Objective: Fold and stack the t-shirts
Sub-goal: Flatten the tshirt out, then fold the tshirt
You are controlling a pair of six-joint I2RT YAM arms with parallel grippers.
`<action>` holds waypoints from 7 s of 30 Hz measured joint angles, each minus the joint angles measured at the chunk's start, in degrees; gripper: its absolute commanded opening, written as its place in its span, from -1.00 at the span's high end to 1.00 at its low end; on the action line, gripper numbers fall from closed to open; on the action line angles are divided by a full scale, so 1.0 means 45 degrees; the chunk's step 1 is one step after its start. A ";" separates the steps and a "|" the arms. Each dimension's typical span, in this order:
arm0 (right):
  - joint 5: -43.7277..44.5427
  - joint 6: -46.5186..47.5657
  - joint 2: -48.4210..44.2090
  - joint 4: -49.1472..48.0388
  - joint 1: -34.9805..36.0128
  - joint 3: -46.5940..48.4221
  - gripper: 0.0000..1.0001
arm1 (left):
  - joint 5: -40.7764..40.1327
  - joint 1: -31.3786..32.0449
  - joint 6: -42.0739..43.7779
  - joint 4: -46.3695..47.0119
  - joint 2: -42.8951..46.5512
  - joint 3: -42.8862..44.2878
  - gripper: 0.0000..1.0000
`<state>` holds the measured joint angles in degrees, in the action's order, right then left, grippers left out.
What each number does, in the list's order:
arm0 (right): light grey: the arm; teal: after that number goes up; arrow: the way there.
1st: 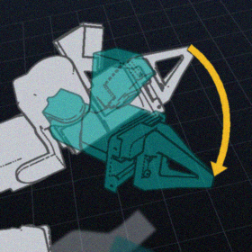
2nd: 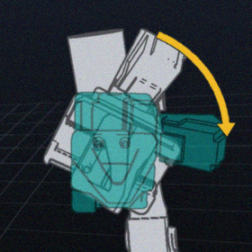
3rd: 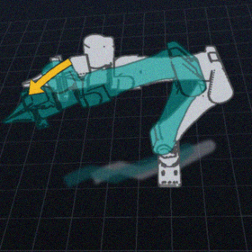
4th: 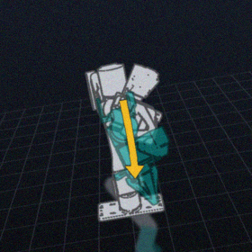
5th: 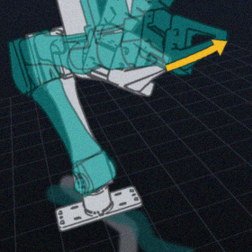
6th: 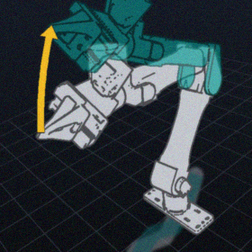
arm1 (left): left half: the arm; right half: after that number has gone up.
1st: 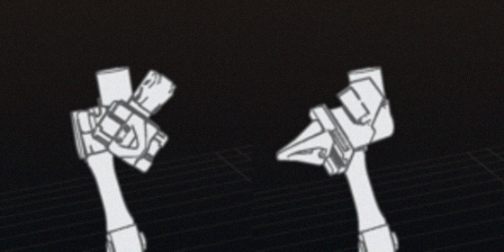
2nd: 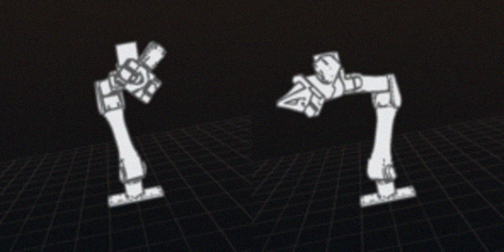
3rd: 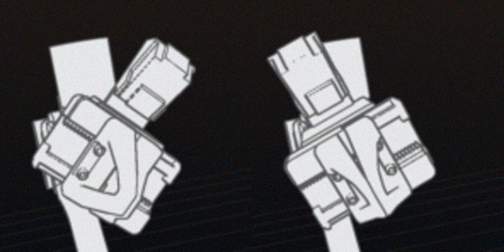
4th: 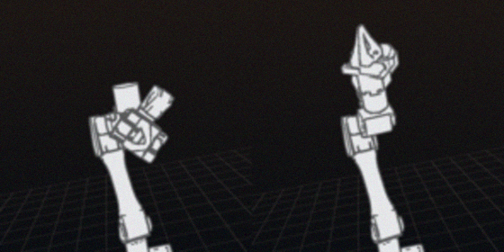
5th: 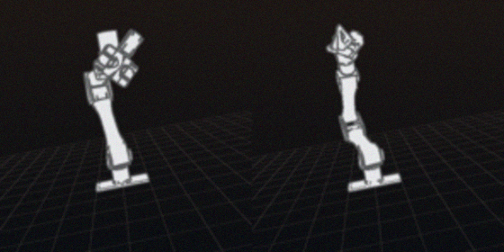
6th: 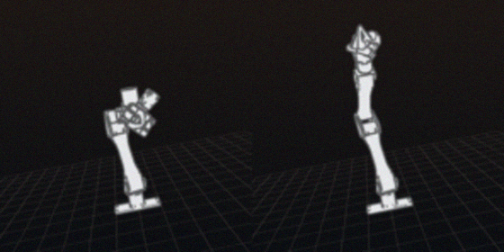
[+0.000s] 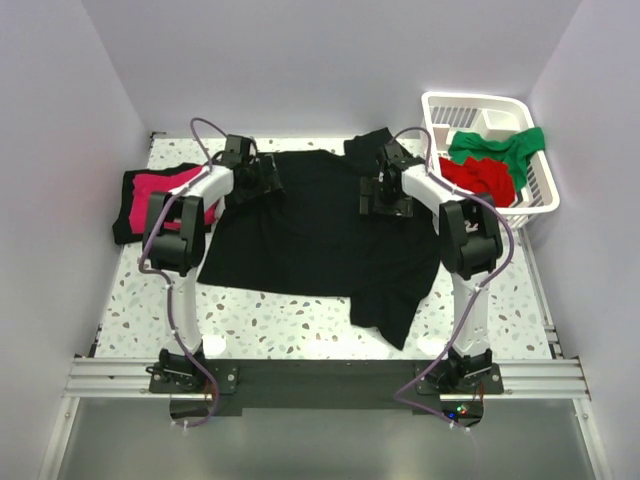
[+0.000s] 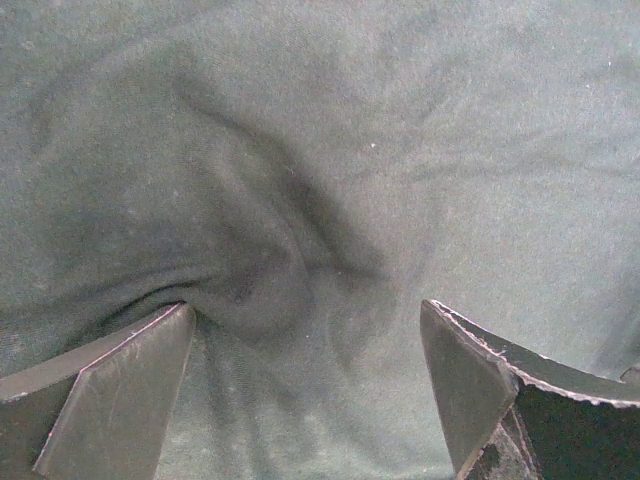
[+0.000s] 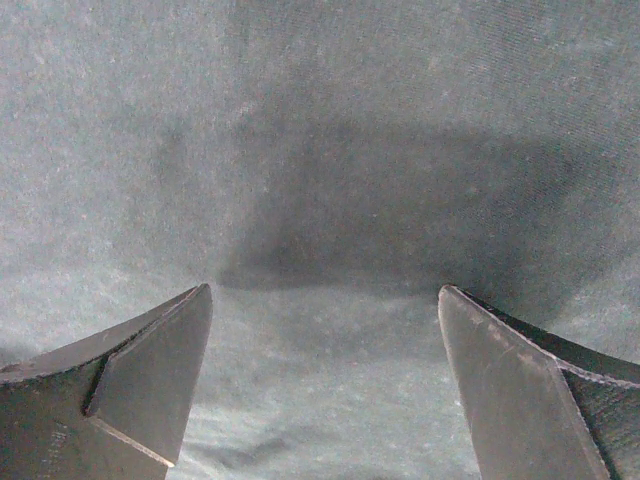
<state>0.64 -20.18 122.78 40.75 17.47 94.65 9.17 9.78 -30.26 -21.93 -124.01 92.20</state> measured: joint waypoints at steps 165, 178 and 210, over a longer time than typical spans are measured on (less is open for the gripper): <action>-0.1758 -0.5989 -1.2206 0.7412 0.4405 -0.8743 1.00 | -0.3016 -0.4002 -0.0568 -0.6897 1.5227 -1.1132 1.00; -0.0971 -0.4216 -0.8301 0.6538 0.2084 -0.4124 1.00 | -0.2361 -0.4002 0.0029 -0.5260 1.2211 -0.9199 1.00; -0.0019 -0.1933 -0.2229 0.7038 -0.0481 0.3021 1.00 | -0.2089 -0.4002 0.1010 -0.3235 0.7023 -0.5863 1.00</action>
<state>0.56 -28.88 112.75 72.42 15.31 108.25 -0.23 -8.23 -25.71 -36.49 -92.40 65.82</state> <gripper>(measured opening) 0.018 0.015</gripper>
